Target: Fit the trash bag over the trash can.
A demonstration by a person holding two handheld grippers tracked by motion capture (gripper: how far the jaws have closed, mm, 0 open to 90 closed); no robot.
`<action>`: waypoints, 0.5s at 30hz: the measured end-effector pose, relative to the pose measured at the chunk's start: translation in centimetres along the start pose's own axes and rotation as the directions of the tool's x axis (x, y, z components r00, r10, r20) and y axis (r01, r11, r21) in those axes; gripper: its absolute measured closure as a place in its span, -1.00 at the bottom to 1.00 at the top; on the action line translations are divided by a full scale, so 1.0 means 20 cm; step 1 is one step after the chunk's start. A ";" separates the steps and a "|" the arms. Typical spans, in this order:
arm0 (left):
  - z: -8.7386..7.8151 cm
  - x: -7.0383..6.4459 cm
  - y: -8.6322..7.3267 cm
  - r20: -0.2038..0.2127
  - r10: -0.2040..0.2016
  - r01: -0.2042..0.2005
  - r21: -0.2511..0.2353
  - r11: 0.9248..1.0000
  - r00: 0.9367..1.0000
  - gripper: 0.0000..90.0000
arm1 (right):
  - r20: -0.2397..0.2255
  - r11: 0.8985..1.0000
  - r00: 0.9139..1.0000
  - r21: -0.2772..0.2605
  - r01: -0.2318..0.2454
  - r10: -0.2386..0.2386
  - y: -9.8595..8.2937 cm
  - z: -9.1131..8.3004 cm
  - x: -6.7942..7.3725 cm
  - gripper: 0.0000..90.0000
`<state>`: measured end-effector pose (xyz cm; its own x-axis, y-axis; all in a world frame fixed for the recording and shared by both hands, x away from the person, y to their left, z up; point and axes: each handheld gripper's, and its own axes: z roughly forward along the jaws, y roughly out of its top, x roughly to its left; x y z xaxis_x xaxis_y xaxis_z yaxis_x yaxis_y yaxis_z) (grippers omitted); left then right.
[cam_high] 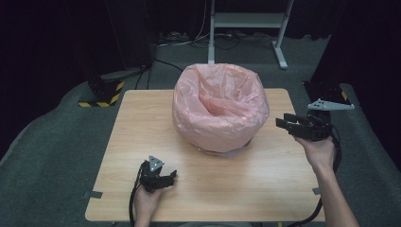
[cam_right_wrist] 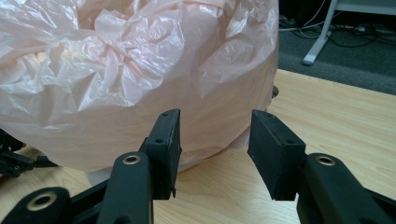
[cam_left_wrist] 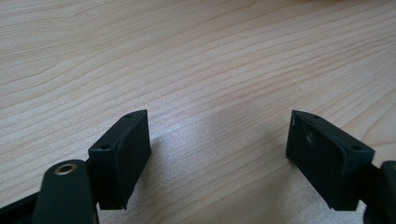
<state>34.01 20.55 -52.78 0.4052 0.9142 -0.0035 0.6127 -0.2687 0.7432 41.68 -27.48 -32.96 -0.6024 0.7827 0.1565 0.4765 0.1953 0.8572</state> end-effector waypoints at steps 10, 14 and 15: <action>0.00 0.00 0.00 0.000 -0.001 0.001 0.000 1.000 1.000 -0.51 | -0.012 1.000 1.000 -0.003 -0.014 0.014 -0.05 0.03 -0.01 0.20; 0.00 0.00 0.00 0.000 -0.001 0.001 0.000 1.000 1.000 -0.51 | -0.017 1.000 1.000 0.003 -0.015 0.015 -0.07 0.05 -0.01 0.20; 0.00 0.00 0.00 0.000 -0.001 0.001 0.000 1.000 1.000 -0.51 | -0.018 1.000 1.000 0.004 -0.017 0.017 -0.08 0.06 -0.01 0.20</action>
<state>34.01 20.55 -52.78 0.4045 0.9145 -0.0041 0.6129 -0.2678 0.7434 41.79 -27.27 -34.93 -0.6059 0.7750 0.1797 0.4890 0.1847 0.8525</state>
